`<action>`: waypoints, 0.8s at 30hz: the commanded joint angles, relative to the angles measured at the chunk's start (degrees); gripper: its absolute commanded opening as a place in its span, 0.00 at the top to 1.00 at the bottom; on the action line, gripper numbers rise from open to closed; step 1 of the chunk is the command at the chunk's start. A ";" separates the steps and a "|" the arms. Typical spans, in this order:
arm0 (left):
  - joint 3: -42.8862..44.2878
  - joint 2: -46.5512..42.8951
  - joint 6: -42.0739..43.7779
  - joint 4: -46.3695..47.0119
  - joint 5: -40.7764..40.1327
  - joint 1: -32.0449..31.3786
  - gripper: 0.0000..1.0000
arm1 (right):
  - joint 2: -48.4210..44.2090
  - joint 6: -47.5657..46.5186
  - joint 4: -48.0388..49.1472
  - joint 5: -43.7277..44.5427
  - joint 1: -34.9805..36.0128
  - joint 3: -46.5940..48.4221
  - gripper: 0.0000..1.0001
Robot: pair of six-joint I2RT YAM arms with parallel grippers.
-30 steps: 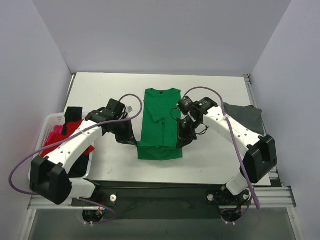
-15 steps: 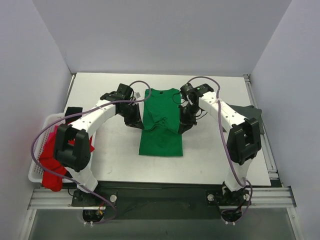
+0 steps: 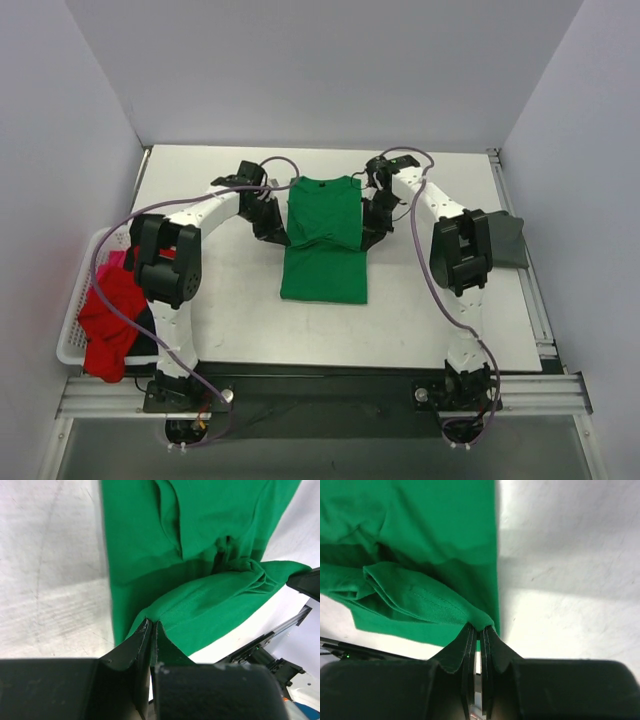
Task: Fold and stack the t-shirts
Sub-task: Fold the folded rectangular tshirt in 1/3 of the way
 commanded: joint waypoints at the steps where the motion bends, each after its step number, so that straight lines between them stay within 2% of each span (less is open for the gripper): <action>1: 4.43 1.34 -0.17 2.41 1.14 1.32 1.00 | 2.42 -2.45 -2.82 -0.31 -1.15 3.73 1.00; 14: 5.05 4.25 -0.96 3.73 0.96 2.20 1.00 | 7.70 -3.59 -2.74 -2.24 -3.26 10.76 1.00; 15: 5.05 4.07 -1.48 3.73 -0.17 2.20 1.00 | 8.40 -3.77 -2.73 -2.59 -3.35 11.29 0.97; 16: 4.78 3.72 -1.84 3.81 -0.88 2.20 0.85 | 8.75 -4.29 -2.82 -3.12 -3.35 12.86 0.91; 17: 4.52 3.20 -2.10 4.77 -1.58 2.20 0.72 | 9.02 -4.47 -2.82 -3.64 -3.35 13.57 0.71; 20: 2.59 0.30 -2.89 7.58 -4.22 2.11 0.52 | 8.49 -4.65 -2.56 -4.35 -3.35 15.42 0.52; 24: -0.75 -4.00 -2.63 9.70 -5.81 1.76 0.48 | 5.43 -5.26 -1.86 -3.74 -3.26 14.99 0.48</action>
